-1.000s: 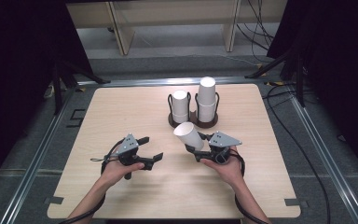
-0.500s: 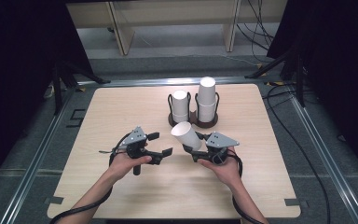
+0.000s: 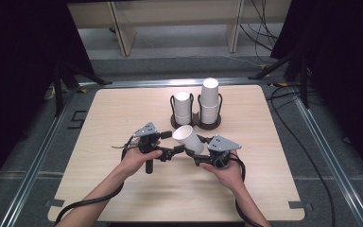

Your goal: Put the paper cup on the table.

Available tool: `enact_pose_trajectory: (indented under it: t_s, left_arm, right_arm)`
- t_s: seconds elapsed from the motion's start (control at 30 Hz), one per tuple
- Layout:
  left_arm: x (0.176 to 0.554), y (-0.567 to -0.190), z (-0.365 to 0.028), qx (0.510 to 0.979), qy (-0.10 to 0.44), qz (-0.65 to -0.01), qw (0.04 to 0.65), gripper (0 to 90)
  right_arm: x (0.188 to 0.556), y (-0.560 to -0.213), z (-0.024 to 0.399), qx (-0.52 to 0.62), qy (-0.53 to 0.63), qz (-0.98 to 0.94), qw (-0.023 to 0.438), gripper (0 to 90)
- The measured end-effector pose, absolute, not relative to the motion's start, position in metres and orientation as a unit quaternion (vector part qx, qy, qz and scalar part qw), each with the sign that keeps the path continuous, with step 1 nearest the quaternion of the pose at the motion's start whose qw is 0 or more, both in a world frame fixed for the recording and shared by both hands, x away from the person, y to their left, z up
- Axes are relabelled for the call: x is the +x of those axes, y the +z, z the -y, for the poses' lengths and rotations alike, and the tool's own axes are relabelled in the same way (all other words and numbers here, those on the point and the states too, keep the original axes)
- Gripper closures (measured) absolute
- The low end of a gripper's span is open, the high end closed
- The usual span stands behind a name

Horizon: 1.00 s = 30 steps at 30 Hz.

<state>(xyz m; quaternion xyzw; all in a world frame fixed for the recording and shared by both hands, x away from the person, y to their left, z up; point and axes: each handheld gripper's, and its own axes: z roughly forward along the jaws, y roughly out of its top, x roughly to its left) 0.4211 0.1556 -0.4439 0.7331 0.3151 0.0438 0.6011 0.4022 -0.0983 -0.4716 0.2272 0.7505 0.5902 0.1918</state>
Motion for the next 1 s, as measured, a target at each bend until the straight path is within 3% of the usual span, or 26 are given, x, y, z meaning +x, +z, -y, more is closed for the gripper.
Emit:
enact_pose_trajectory:
  t_s: [0.73, 1.0]
  left_arm:
    - [0.429, -0.444, -0.137, 0.730, 0.023, -0.321, 0.603, 6.4]
    - [0.429, -0.442, -0.133, 0.728, 0.029, -0.318, 0.607, 10.1]
  right_arm:
    - [0.402, -0.471, 0.095, 0.222, 0.592, -0.750, 0.194, 35.3]
    - [0.402, -0.472, 0.094, 0.224, 0.591, -0.750, 0.192, 34.9]
